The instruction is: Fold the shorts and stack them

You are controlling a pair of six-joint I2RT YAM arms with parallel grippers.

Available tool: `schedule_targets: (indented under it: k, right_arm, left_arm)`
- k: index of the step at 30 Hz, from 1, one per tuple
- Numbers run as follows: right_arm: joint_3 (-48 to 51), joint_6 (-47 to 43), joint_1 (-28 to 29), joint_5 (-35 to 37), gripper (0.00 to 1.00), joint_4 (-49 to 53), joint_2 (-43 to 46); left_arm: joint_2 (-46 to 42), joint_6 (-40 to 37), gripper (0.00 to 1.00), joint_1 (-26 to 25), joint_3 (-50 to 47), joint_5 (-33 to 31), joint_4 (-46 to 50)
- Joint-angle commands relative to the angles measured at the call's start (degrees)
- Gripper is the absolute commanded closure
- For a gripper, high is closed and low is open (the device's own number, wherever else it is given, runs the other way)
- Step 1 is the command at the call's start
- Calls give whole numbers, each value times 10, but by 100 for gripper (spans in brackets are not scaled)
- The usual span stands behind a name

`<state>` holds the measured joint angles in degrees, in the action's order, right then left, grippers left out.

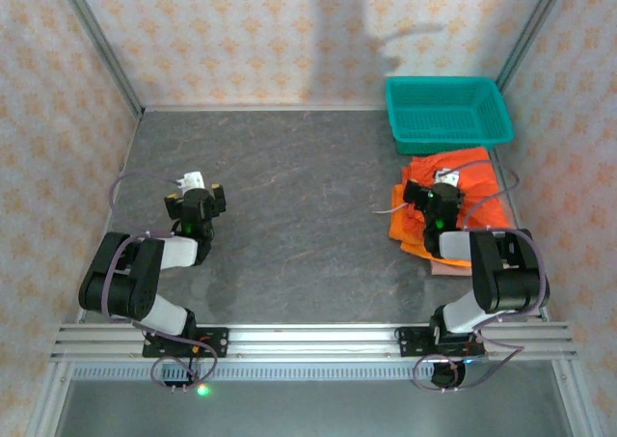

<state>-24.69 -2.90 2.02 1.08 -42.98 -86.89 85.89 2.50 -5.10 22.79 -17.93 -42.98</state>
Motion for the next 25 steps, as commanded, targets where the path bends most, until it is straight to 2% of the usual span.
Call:
schedule_targets:
  k: [1,25]
  right_arm:
    - [8,-6,-4,-5,1,-18,-4]
    - [7,-6,-4,-6,1,-18,-4]
  left_arm:
    - [-1,-6,0,3,5,3,-16]
    - [-2,-7,0,7,6,14,-13]
